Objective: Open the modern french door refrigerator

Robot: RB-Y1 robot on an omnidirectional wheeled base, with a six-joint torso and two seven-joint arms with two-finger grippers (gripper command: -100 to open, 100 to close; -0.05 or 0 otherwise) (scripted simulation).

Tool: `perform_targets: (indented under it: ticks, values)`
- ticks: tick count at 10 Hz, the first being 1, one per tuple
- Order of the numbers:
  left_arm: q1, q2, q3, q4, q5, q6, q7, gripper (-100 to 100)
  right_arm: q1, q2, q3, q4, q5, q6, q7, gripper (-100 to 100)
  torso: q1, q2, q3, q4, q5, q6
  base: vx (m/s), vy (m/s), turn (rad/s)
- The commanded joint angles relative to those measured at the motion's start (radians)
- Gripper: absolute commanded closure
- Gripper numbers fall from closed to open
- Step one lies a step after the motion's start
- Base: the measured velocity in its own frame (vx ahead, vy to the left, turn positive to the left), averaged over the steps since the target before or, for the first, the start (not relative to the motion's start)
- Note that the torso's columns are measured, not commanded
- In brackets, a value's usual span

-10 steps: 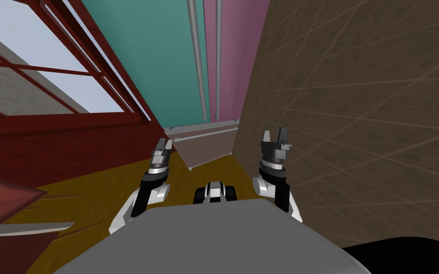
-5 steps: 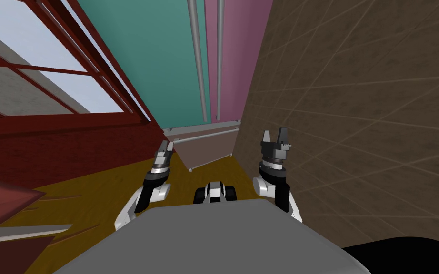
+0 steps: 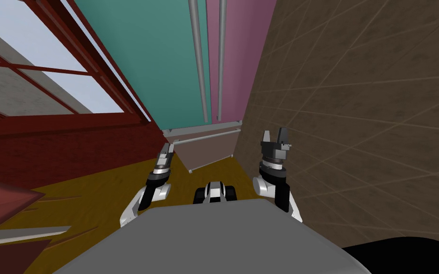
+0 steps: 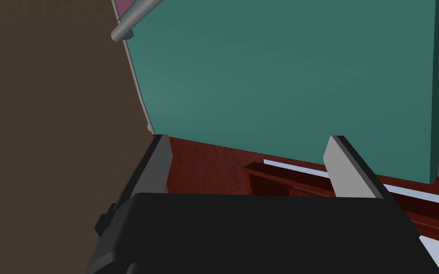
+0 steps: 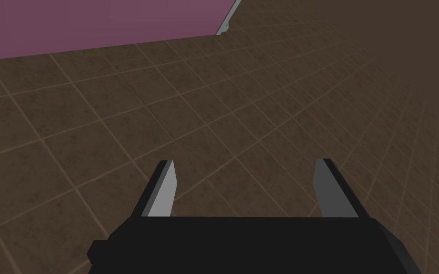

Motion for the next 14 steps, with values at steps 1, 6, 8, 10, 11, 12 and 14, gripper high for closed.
perform_targets:
  ticks: [1,6,8,10,11,12,14]
  values:
    - [-0.023,0.005,0.011,0.078,0.005,-0.036,0.002,-100,0.0,0.0,0.0,0.0,0.0,0.0,0.0,0,0.0,-0.002,-0.001,0.0,0.0,0.0,0.087,0.003,0.012]
    - [-0.069,0.008,0.031,0.21,0.013,-0.11,0.004,-100,0.0,0.0,0.0,0.0,0.0,0.0,0.0,0,0.0,0.002,0.001,0.0,0.0,0.0,0.062,0.001,0.022]
    - [-0.085,0.007,0.037,0.259,0.016,-0.135,0.004,-100,0.0,0.0,0.0,0.0,0.0,0.0,0.0,0,0.0,0.001,0.0,0.0,0.0,0.0,0.059,0.001,0.023]
    - [-0.101,0.006,0.044,0.316,0.019,-0.16,0.005,-100,0.0,0.0,0.0,0.0,0.0,0.0,0.0,0,0.0,0.0,0.0,0.0,0.0,0.0,0.071,0.003,0.021]
    - [-0.101,0.006,0.044,0.337,0.019,-0.16,0.005,-100,0.0,0.0,0.0,0.0,0.0,0.0,0.0,0,0.0,0.0,0.0,0.0,0.0,0.0,0.067,0.005,0.014]
    - [-0.117,0.004,0.051,0.365,0.021,-0.185,0.005,-100,0.0,0.0,0.0,0.0,0.0,0.0,0.0,0,0.0,0.001,0.0,0.0,0.0,0.0,0.073,0.012,0.026]
    - [-0.133,0.001,0.057,0.42,0.024,-0.21,0.006,-100,0.0,0.0,0.0,0.0,0.0,0.0,0.0,0,0.0,0.001,0.001,0.0,0.0,0.0,0.062,0.004,0.023]
